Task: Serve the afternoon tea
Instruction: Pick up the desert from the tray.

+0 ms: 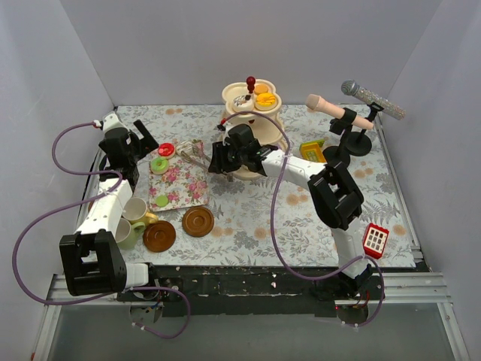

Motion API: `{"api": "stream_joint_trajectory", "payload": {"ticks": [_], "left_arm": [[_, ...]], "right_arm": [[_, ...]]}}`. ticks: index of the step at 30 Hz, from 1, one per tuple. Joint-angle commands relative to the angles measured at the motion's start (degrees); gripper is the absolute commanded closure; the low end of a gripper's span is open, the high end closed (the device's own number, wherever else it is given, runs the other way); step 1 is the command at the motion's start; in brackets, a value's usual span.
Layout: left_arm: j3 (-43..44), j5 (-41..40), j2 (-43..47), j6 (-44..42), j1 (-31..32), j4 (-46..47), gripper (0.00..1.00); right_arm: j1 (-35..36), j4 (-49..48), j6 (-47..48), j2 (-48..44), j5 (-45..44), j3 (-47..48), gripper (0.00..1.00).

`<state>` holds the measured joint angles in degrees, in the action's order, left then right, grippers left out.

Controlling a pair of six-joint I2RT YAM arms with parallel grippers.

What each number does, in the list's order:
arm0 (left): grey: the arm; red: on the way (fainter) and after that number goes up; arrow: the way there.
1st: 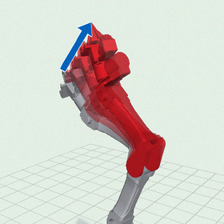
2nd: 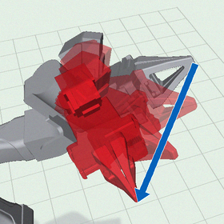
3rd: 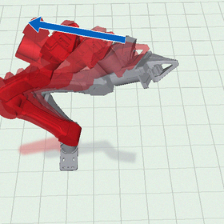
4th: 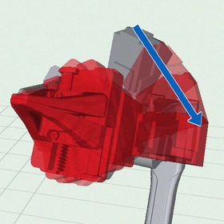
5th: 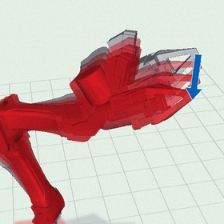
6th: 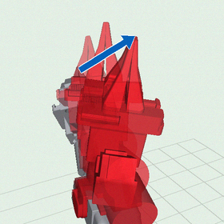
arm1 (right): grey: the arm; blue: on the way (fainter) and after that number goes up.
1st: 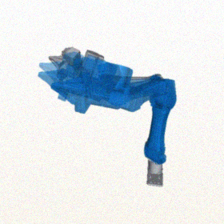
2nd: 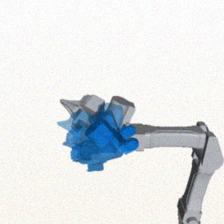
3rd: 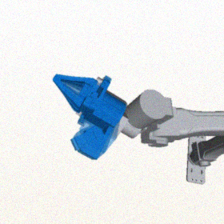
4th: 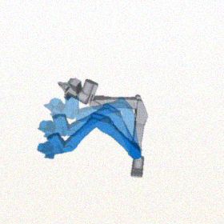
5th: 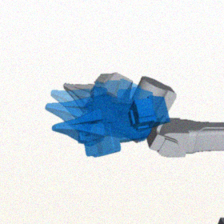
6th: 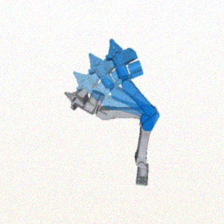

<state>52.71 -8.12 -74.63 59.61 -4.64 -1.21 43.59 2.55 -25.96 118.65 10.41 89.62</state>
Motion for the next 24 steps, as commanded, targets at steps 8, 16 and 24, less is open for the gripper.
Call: {"api": "stream_joint_trajectory", "payload": {"ticks": [8, 16, 24], "left_arm": [[0.03, 0.65, -0.16, -0.20, 0.07, 0.86, 0.02], [-0.06, 0.74, -0.08, -0.20, 0.07, 0.86, 0.02], [-0.15, 0.91, -0.08, -0.29, -0.01, 0.86, 0.02]], "right_arm": [[0.26, 2.11, -0.06, 3.52, -5.48, 4.59, 0.47], [1.05, 2.38, 0.03, 5.18, -6.29, 6.53, 0.47], [0.97, 3.52, 0.55, 7.21, -6.46, 9.51, 0.51]]}}
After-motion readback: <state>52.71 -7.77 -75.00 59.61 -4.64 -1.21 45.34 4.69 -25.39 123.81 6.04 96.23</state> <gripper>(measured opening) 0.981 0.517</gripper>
